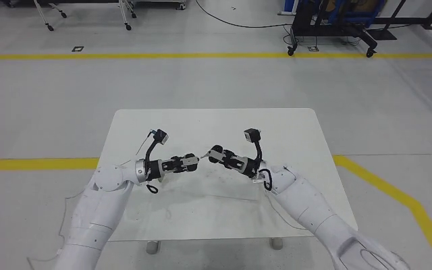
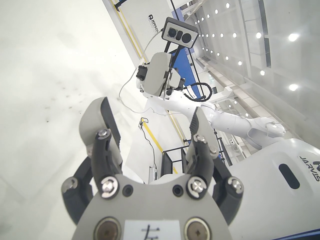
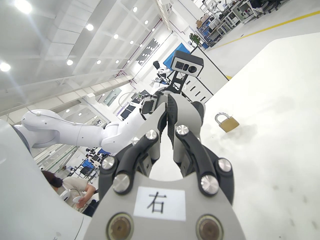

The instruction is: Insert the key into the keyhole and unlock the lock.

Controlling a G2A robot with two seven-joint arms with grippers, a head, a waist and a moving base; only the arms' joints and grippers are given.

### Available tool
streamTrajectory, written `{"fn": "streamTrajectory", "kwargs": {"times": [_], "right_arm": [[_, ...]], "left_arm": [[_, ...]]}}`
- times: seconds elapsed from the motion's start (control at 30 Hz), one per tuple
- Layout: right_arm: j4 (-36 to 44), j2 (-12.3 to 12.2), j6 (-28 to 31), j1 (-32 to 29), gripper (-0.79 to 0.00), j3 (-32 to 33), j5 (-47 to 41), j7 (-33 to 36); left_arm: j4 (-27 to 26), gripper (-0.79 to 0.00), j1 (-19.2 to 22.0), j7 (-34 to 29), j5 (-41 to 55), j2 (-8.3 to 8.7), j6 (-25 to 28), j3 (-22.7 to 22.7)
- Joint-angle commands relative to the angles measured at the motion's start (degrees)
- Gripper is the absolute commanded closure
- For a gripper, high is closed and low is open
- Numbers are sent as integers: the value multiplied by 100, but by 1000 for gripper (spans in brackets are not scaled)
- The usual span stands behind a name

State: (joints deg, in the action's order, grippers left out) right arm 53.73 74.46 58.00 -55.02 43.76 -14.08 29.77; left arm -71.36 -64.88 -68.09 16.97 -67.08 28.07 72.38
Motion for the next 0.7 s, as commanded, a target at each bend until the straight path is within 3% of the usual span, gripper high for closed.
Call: {"fn": "streamTrajectory", "kwargs": {"times": [0.0,0.43,0.53,0.67], "right_arm": [[-94,52,0,80,0,-96,-111,143],[-489,237,0,294,0,-302,-362,625],[-558,271,0,327,0,-324,-409,674],[-609,304,0,354,0,-331,-455,740]], "left_arm": [[-4,-277,0,74,-48,6,29,-23],[-138,-108,-95,201,-57,64,96,-72],[-158,0,-113,223,-77,77,106,-89],[-171,0,-125,283,-114,94,120,-99]]}}
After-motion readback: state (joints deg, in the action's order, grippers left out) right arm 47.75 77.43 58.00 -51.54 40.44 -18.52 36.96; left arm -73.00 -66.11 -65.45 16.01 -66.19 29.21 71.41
